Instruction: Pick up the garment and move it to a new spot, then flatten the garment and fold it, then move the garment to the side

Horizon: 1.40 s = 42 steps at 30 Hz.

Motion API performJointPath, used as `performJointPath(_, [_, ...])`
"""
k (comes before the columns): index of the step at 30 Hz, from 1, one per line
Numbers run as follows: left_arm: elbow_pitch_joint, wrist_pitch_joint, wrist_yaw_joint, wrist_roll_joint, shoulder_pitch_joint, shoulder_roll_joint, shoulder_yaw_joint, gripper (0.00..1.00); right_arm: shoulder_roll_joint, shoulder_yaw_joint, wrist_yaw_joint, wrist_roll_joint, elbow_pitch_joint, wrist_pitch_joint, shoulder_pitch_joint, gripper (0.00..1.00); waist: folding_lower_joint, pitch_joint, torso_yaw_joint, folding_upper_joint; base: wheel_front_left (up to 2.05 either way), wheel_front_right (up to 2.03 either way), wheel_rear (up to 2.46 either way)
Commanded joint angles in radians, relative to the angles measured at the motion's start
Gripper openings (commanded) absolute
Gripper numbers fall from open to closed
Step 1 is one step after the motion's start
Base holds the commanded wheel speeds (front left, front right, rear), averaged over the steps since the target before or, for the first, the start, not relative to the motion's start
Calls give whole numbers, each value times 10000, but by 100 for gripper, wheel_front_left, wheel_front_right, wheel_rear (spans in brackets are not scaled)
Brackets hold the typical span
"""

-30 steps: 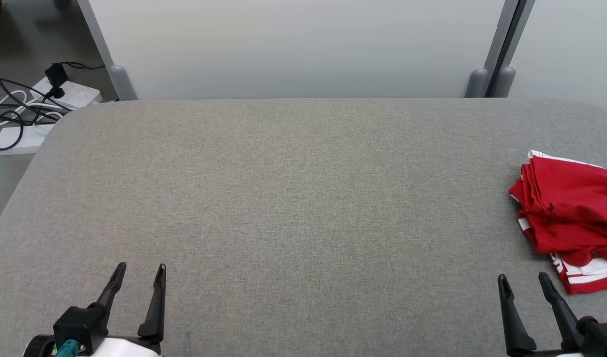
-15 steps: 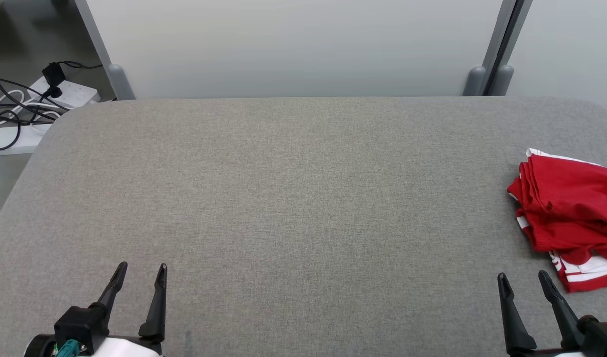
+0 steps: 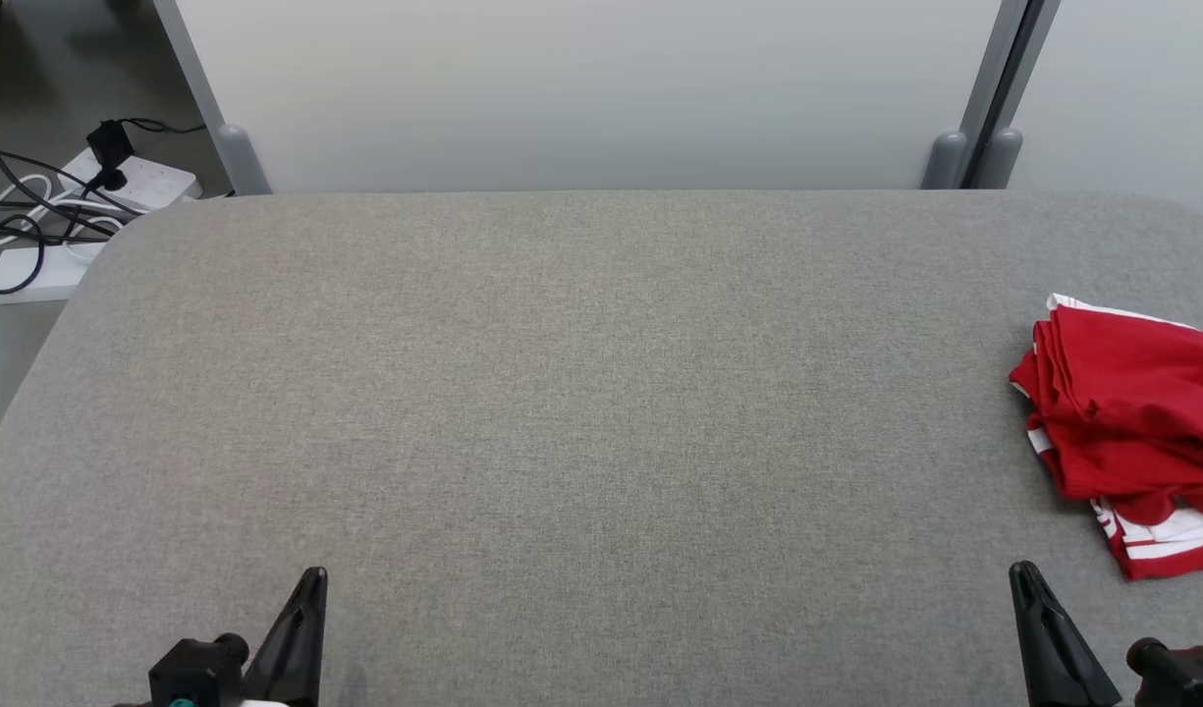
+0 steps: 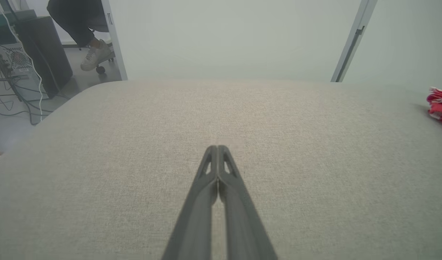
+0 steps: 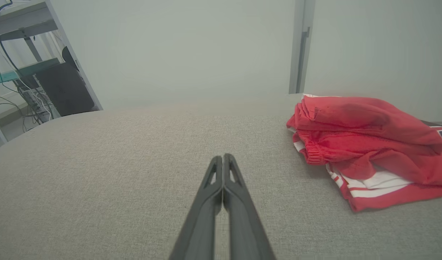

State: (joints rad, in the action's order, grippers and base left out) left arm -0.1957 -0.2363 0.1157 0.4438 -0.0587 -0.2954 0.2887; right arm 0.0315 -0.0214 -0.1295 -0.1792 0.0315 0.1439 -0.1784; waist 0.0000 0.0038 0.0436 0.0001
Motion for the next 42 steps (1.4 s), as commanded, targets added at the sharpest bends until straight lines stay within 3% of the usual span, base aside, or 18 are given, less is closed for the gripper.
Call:
performJointPath(1, [160,59,-38,224,168,-120,-137,0,38,10,0,-262,-175,-1,32,0,1,-2,-5,-1,0,0,0])
performJointPath(5, [148,168,-115,606,206,-42,-258,0,81,12,-1,-767,-109,-60,117,0,22,-23,-19,-1,0,0,0])
performJointPath(10, [109,302,-213,1080,270,55,-408,0,127,23,-1,-1387,8,-130,247,0,2,-7,-37,-1,0,0,0])
performJointPath(42, [-75,1147,-830,3990,664,682,-1363,0,309,-7,-4,-5100,587,-613,961,0,0,-4,-146,-1,0,0,0])
